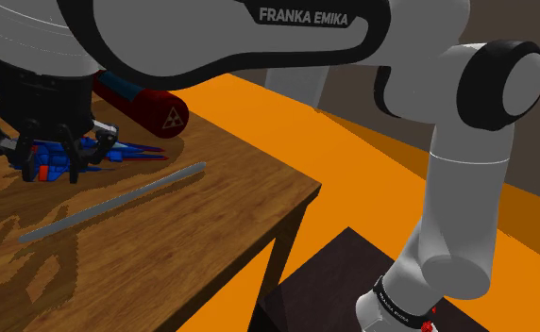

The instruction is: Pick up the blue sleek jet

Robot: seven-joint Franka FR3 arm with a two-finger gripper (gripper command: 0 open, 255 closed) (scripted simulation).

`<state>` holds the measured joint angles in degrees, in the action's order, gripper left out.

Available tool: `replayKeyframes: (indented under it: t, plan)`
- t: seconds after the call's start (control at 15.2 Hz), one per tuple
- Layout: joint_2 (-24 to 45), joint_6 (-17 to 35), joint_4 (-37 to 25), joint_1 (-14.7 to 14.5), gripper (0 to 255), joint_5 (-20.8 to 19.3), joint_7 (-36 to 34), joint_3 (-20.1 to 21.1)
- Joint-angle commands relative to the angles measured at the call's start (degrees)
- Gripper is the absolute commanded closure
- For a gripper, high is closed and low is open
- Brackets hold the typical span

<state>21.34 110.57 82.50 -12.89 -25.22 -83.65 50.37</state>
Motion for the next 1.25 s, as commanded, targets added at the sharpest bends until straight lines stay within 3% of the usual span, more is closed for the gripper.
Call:
replayKeyframes:
  t: [0.0,1.19]
  plan:
    - [0.02,0.0,0.03,0.04,255,-0.01,0.01,-0.04]
    - [3.43,-13.48,-16.82,-5.93,255,-2.0,1.8,-0.67]
